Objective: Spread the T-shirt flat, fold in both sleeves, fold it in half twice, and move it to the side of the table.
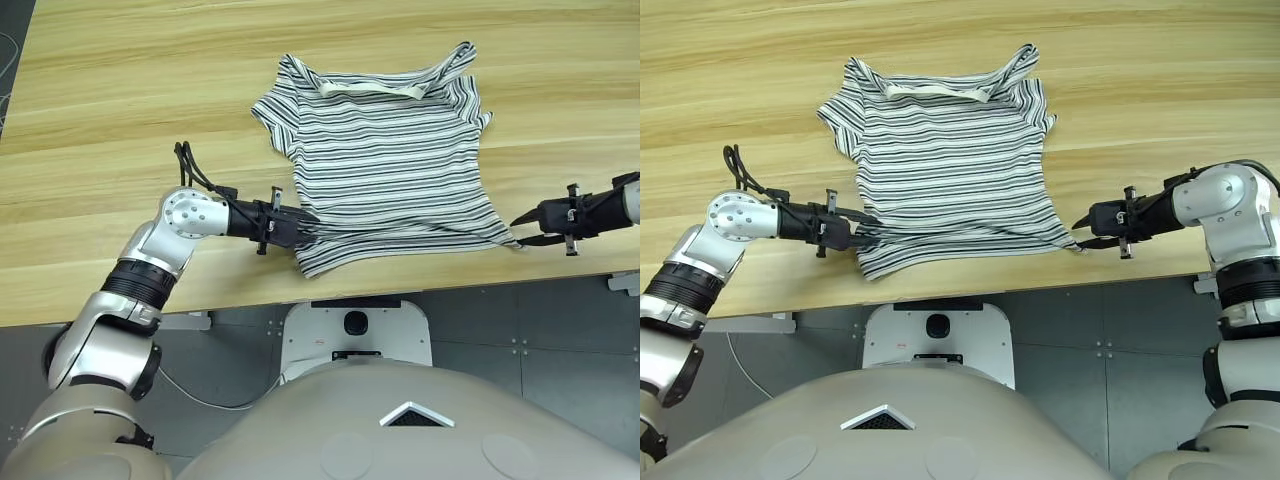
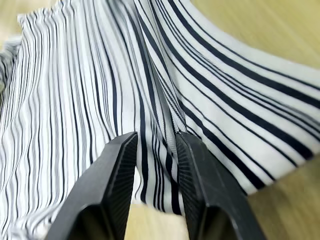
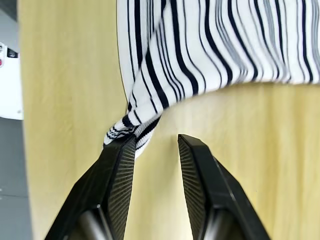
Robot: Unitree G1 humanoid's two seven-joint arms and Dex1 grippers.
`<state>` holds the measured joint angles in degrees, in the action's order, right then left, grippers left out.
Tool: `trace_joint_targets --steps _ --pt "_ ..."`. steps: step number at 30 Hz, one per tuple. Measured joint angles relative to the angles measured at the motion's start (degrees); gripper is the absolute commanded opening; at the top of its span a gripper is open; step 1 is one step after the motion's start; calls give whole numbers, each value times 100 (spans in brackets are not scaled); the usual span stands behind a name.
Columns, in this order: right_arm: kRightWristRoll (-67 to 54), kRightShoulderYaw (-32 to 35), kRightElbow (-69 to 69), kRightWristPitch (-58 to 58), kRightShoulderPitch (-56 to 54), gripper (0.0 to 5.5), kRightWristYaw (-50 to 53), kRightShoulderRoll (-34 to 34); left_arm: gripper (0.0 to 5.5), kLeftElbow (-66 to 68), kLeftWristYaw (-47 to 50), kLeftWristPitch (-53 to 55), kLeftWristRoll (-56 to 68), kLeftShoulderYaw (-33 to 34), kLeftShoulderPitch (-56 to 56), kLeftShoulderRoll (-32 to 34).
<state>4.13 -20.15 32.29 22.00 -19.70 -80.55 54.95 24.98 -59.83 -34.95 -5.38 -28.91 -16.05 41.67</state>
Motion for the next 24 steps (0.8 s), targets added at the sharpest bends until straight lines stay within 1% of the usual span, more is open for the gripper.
trace_joint_targets --steps 2,5,7,11,15,18,19,22,24 --pt "-473 165 -216 -692 45 154 -273 -12 145 -143 0 5 0 -3 77 168" --pt "-1469 659 -527 -1720 -47 154 -509 -168 145 -312 0 53 0 -3 165 344" --pt "-1808 852 -559 -2092 -196 154 -545 -336 145 -473 0 89 0 -3 250 462" --pt "-2122 1110 -513 -2412 -441 154 -530 -632 145 -701 0 124 0 -3 384 641" --pt "-2002 1075 -466 -2311 -477 154 -439 -1008 145 -884 0 141 2 -3 496 772" --pt "-1674 948 -426 -1828 -436 154 -157 -1342 145 -1120 0 239 3 -3 621 902" --pt "-1543 920 -371 -1643 -437 154 49 -1487 145 -1228 -1 292 3 -3 675 957" --pt "-992 758 31 -1007 -605 154 1080 -2288 145 -1529 -28 541 0 -7 760 1069" --pt "-808 721 270 -781 -839 154 1434 -2571 145 -1685 -158 755 -2 -8 739 1094"
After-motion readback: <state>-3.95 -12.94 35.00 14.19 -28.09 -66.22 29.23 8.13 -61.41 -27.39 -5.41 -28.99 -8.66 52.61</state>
